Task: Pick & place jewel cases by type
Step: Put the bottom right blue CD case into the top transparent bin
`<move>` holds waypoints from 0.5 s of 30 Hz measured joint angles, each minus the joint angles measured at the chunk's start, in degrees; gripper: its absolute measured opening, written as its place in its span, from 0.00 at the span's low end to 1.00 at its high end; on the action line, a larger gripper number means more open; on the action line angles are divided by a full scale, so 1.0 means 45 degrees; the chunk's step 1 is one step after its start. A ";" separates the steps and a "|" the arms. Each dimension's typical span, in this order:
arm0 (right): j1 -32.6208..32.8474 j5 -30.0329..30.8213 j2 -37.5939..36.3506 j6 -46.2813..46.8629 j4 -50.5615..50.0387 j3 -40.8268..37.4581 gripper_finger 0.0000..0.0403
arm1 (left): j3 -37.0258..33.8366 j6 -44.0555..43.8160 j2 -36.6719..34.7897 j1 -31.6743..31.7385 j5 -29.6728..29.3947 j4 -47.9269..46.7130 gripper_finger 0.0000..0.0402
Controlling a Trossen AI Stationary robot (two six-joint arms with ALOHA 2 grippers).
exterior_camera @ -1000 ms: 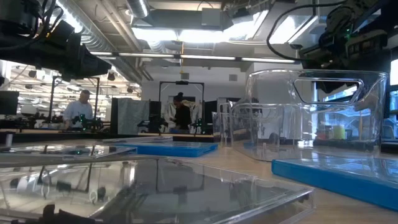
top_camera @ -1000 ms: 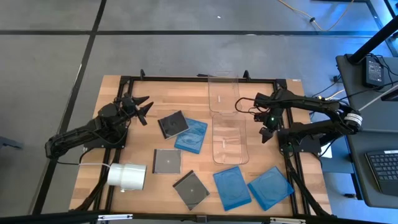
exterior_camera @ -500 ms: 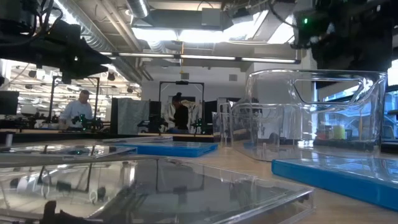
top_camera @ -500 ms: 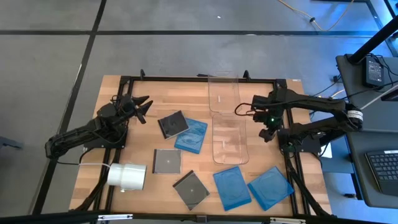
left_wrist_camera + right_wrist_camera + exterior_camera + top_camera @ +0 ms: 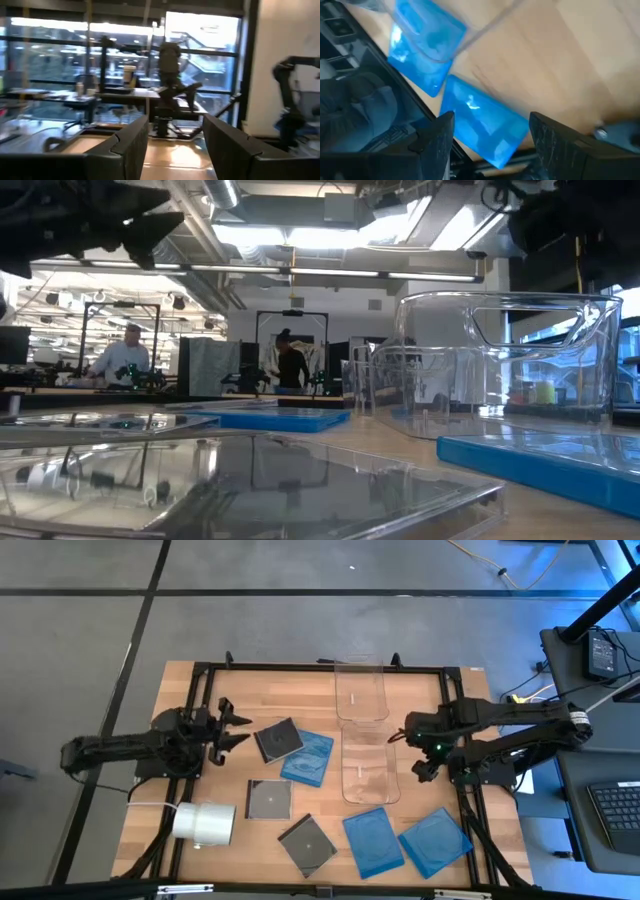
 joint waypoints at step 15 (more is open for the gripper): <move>0.1264 0.0439 0.0008 0.0099 0.0790 0.0005 0.65 | 0.7503 0.3301 1.0738 -0.3182 -0.2142 -0.2854 0.46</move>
